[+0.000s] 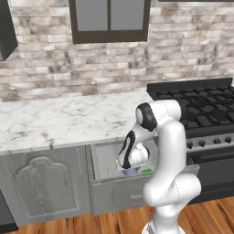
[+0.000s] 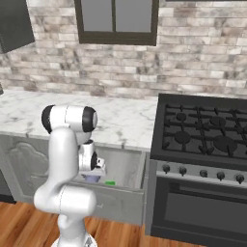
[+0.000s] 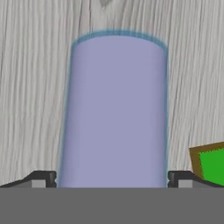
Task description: Restock the sink supplies by placing the sponge and soap dispenser on the counter and next to the sink. Make sure the soap dispenser is upright.
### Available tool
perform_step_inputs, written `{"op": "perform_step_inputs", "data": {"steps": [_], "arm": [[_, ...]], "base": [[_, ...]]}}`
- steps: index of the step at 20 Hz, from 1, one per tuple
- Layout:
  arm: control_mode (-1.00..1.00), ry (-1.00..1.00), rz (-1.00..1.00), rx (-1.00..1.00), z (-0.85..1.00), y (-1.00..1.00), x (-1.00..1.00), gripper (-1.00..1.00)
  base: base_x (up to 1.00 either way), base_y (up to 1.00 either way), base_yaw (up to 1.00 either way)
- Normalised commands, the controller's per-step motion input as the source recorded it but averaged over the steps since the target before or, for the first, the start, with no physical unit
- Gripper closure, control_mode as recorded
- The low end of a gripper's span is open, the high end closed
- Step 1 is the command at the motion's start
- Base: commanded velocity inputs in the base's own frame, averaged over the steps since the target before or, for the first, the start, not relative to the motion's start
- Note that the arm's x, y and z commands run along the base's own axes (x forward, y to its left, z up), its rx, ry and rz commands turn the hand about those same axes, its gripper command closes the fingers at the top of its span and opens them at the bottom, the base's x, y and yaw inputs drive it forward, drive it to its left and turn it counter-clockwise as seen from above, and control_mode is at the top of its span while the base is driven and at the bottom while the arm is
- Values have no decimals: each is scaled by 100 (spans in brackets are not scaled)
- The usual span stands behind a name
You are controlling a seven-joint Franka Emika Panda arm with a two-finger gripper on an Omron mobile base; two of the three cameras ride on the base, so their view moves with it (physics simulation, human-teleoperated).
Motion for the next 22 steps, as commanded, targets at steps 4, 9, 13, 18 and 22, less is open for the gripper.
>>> {"op": "perform_step_inputs", "data": {"steps": [4, 9, 13, 18, 22], "arm": [[-100, 0, 0, 0, -54, 9, -16, 100], [-100, -3, -1, 0, -14, 1, -14, 100], [-100, -6, -7, 0, 42, 0, 0, 100], [-100, 0, -8, 0, 72, -1, -1, 100], [-100, 0, -10, 0, 50, -7, -30, 100]], "base": [[0, 0, 0], [0, 0, 0], [0, 0, 0], [0, 0, 0], [0, 0, 0]]}}
